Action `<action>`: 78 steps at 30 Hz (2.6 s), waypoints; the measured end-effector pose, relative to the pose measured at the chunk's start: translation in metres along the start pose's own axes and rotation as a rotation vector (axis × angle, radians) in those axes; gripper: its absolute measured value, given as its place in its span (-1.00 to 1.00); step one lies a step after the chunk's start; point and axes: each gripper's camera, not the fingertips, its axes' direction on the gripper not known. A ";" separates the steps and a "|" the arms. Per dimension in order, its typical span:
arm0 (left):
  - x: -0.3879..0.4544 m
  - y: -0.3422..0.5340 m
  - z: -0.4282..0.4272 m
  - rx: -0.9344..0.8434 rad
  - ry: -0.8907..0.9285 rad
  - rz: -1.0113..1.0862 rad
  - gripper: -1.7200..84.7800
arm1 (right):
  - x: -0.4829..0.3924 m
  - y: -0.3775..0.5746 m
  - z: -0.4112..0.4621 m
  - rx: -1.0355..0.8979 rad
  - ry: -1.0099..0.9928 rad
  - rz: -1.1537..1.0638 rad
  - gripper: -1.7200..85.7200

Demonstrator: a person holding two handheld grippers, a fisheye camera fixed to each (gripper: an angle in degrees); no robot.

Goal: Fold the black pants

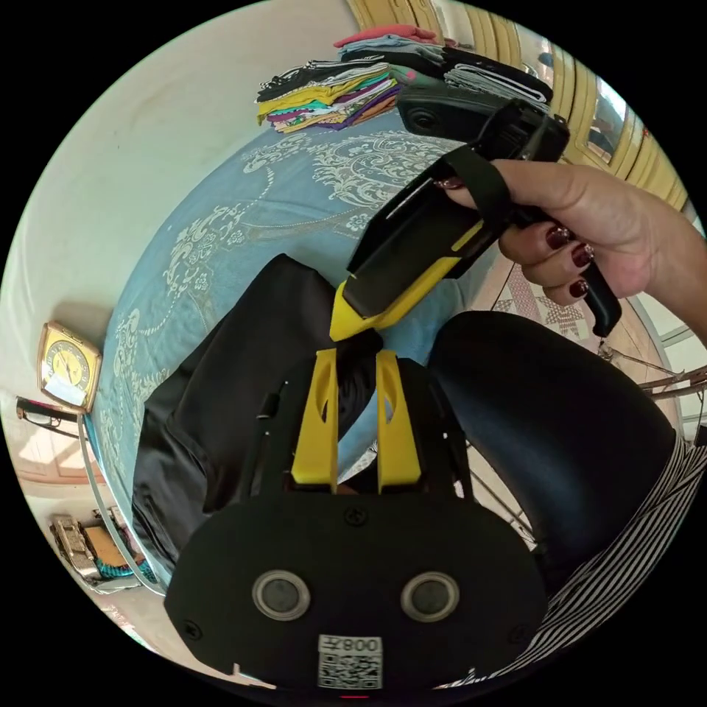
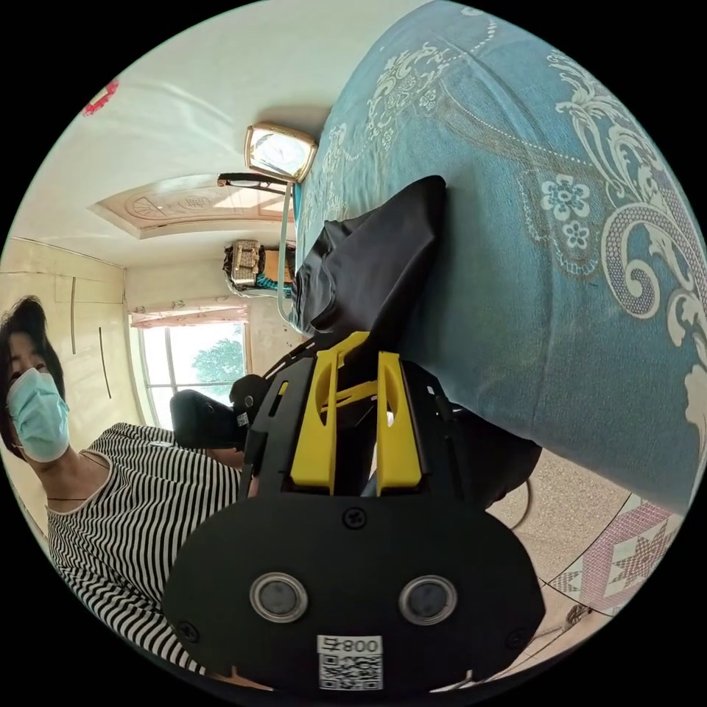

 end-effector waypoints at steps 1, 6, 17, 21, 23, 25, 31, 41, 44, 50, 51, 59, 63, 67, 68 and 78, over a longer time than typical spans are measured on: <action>-0.004 0.003 -0.007 0.014 0.024 -0.023 -0.79 | 0.003 -0.001 -0.003 -0.002 -0.018 -0.004 -0.78; -0.012 0.014 -0.029 0.048 0.077 -0.064 -0.82 | 0.035 -0.005 -0.037 0.157 -0.023 0.082 -0.78; -0.004 0.039 -0.042 0.064 0.082 -0.044 -0.81 | 0.061 -0.089 -0.016 0.146 -0.068 0.140 -0.73; -0.001 0.052 -0.038 0.060 0.082 -0.019 -0.82 | 0.053 -0.099 -0.001 0.107 -0.059 0.131 -0.80; 0.001 0.057 -0.037 0.067 0.090 -0.009 -0.82 | 0.045 -0.097 -0.002 0.108 -0.034 0.116 -0.83; 0.006 0.066 -0.035 0.083 0.089 0.011 -0.82 | 0.034 -0.092 -0.006 0.121 -0.017 0.097 -0.84; 0.017 0.084 -0.030 0.174 0.153 0.036 -0.83 | 0.009 -0.070 -0.033 0.192 -0.002 0.084 -0.87; 0.012 0.148 0.009 0.296 0.302 0.029 -0.84 | -0.031 -0.018 -0.076 0.336 0.057 0.128 -0.89; -0.008 0.192 0.021 0.336 0.303 -0.018 -0.84 | -0.052 -0.018 -0.064 0.362 0.016 0.106 -0.89; -0.074 0.296 0.046 0.466 0.361 -0.186 -0.83 | -0.122 -0.045 -0.028 0.369 -0.054 -0.010 -0.88; -0.087 0.318 0.054 0.490 0.372 -0.218 -0.83 | -0.139 -0.054 -0.018 0.361 -0.056 -0.032 -0.88; -0.166 0.478 0.124 0.615 0.479 -0.484 -0.82 | -0.237 -0.118 0.070 0.292 -0.074 -0.135 -0.86; -0.204 0.568 0.177 0.661 0.517 -0.642 -0.82 | -0.279 -0.161 0.133 0.231 -0.061 -0.147 -0.86; -0.238 0.656 0.235 0.687 0.538 -0.793 -0.82 | -0.311 -0.206 0.206 0.164 -0.041 -0.137 -0.85; -0.242 0.669 0.243 0.689 0.536 -0.814 -0.82 | -0.315 -0.213 0.216 0.154 -0.038 -0.134 -0.85; -0.282 0.841 0.381 0.671 0.585 -1.099 -0.82 | -0.372 -0.295 0.380 -0.012 0.094 -0.119 -0.84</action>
